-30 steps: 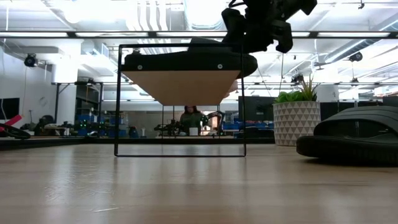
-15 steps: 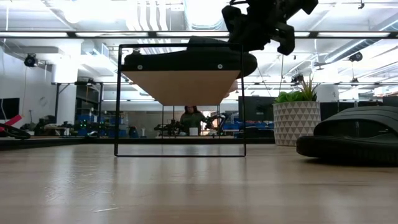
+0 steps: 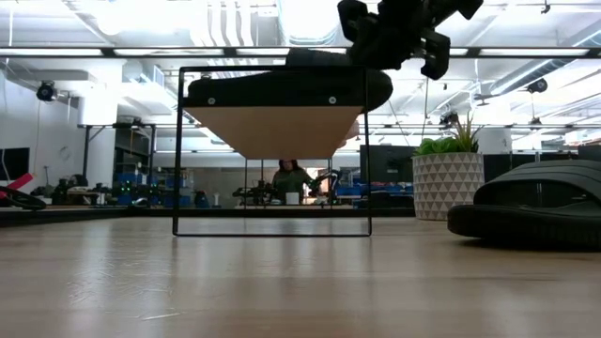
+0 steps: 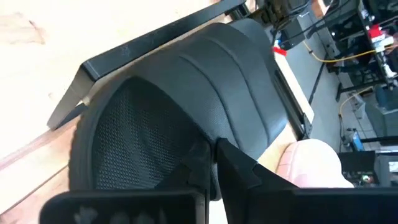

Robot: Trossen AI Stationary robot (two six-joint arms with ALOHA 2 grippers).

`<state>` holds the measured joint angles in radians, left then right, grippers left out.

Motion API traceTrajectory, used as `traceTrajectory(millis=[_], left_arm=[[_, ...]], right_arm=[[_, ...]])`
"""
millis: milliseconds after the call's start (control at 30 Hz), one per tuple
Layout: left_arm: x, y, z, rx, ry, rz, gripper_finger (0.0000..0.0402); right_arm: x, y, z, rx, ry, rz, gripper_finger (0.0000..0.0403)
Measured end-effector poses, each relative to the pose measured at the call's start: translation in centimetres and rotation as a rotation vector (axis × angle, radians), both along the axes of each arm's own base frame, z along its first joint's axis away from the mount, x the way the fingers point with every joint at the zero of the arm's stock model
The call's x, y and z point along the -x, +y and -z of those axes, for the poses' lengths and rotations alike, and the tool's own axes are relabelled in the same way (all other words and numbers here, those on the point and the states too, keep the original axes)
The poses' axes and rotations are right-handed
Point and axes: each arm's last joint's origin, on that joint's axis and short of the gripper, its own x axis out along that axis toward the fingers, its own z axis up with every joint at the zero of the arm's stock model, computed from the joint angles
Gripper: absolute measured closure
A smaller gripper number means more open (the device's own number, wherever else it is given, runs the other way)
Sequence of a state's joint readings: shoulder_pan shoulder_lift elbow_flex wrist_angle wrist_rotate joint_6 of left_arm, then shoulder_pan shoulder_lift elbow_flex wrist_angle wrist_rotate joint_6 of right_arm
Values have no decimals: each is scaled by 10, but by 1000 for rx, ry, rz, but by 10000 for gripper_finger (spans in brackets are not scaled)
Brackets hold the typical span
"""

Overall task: Pick and place slides into the shelf
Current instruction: Put the left black slide on the shelf

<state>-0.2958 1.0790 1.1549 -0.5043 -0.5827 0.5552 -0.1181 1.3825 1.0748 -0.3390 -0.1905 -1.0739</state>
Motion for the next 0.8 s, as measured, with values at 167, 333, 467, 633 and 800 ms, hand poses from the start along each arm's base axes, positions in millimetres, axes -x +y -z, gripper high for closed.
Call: traceTrajectory(millis=[167,333,467,633,800], left_arm=[[0,0,0,0,1,0,210],[0,0,0,0,1,0,210],[0,0,0,0,1,0,210],[0,0,0,0,1,0,210],[0,0,0,0,1,0,210]], right_arm=[[2,1,-3,-14,-14,-43,390],[3,2,-3,-24,-11,-76,390],[4,0,-1,-29,6,-68,390],[6,-7,0,-53,25,-29,390],[6,-11,0,-95,33,18,371]])
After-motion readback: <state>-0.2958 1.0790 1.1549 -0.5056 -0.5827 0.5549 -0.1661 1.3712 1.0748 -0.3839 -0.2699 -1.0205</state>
